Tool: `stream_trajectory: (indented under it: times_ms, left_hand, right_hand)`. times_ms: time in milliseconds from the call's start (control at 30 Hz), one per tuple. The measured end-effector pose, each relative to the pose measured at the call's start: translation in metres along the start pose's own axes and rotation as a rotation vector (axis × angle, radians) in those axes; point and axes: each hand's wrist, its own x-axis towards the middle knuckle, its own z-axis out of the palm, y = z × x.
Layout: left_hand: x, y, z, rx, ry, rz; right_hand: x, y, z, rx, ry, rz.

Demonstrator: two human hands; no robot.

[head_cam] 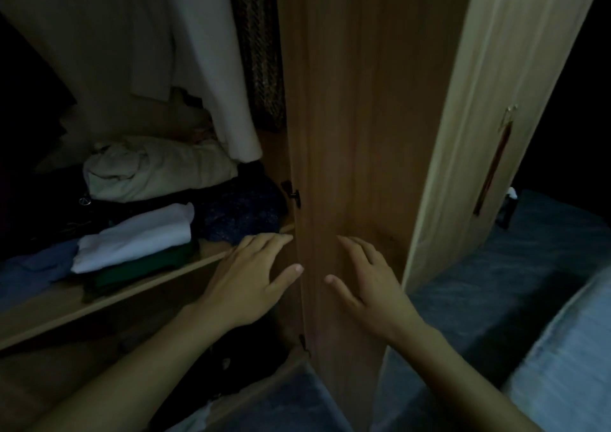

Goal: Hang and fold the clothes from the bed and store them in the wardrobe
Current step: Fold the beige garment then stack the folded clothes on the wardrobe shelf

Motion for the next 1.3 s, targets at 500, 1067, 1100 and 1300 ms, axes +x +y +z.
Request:
stream_trajectory:
  times_ms: [500, 1067, 1100, 1300]
  left_hand:
    - [0.005, 0.083, 0.055, -0.302, -0.085, 0.417]
    - [-0.080, 0.288, 0.150, -0.426, -0.391, 0.793]
    - [-0.082, 0.303, 0.155, -0.417, -0.395, 0.802]
    - [-0.098, 0.400, 0.205, -0.381, -0.412, 0.807]
  right_hand:
    - [-0.128, -0.005, -0.066, -0.321, 0.146, 0.443]
    - [-0.413, 0.006, -0.180, -0.460, 0.498, 1.024]
    - [-0.430, 0.012, -0.193, -0.463, 0.519, 1.043]
    - [-0.528, 0.056, -0.241, -0.379, 0.564, 1.100]
